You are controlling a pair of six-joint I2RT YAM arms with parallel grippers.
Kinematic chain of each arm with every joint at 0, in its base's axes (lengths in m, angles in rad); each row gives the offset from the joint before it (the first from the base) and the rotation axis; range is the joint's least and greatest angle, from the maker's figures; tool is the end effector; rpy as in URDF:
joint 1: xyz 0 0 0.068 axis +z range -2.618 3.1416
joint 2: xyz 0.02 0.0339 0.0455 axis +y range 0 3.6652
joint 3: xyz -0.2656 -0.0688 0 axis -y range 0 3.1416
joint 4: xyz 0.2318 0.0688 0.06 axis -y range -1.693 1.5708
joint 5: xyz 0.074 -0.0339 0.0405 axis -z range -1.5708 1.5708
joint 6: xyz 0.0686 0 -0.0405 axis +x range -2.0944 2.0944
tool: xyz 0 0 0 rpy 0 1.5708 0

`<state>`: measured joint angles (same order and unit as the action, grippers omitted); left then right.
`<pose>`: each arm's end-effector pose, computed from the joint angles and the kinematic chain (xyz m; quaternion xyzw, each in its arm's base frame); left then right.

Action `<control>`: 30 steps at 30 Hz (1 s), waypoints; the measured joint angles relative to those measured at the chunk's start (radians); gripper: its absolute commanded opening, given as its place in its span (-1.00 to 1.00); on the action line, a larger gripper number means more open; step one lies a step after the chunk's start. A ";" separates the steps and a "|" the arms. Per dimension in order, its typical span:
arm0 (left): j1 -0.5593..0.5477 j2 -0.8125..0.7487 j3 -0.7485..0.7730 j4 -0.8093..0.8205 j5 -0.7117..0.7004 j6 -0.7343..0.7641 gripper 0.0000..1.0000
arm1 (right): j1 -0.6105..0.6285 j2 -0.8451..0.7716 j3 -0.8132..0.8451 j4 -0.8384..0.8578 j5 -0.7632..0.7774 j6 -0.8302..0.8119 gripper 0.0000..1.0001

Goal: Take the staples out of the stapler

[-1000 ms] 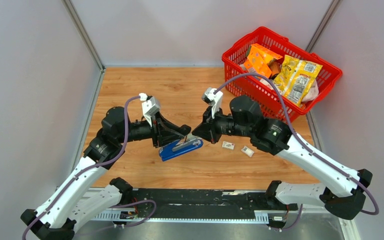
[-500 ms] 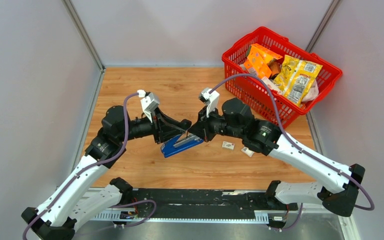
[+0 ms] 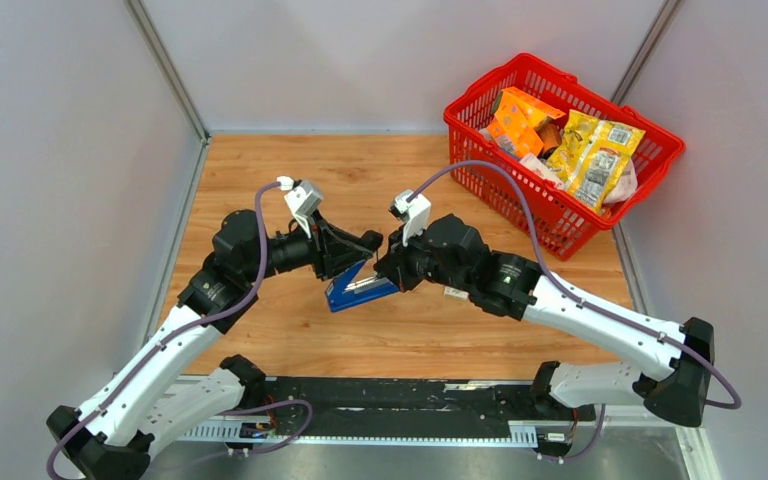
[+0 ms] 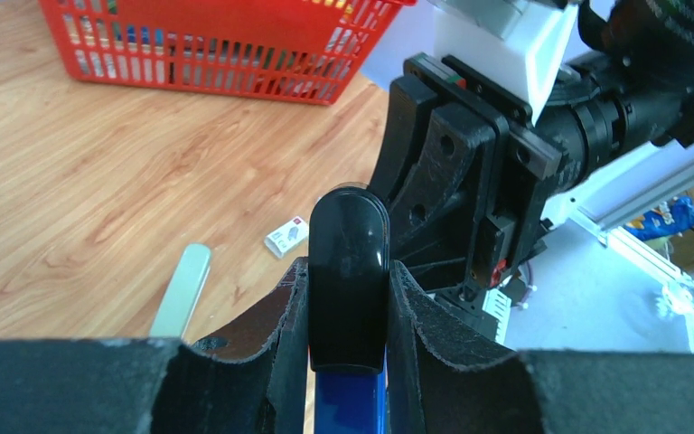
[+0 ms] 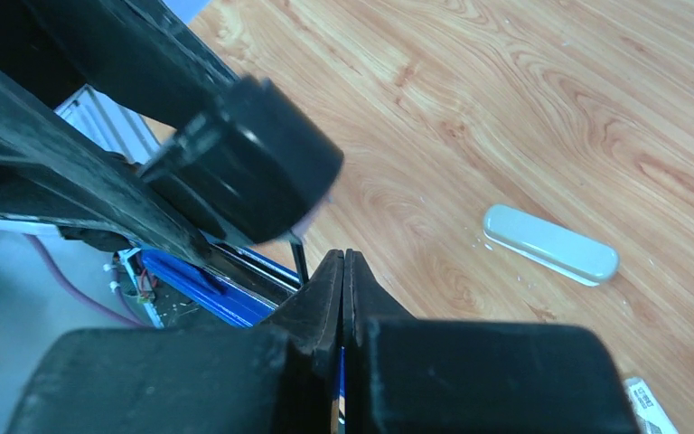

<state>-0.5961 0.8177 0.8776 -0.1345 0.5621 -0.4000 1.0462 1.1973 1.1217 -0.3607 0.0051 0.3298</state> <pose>0.1432 -0.1413 0.3712 0.2567 0.6824 -0.4908 0.4770 0.1446 0.2491 0.3428 -0.2944 0.7903 0.3395 0.4164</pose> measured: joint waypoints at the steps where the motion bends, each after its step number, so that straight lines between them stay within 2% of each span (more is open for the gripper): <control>1: 0.000 0.000 -0.002 -0.002 -0.011 -0.001 -1.00 | 0.002 0.000 -0.009 0.004 0.009 0.004 -1.00; 15: -0.003 -0.001 -0.017 0.005 -0.145 -0.044 -1.00 | 0.041 0.023 -0.078 0.090 0.093 0.055 -1.00; 30: -0.005 -0.003 -0.020 0.034 -0.200 -0.069 -1.00 | 0.053 0.077 -0.114 0.182 0.108 0.095 -1.00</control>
<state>-0.6006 0.8150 0.8577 -0.1001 0.3622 -0.4694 1.0996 1.2743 1.0077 -0.1787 0.1135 0.4244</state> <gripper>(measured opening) 0.368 0.004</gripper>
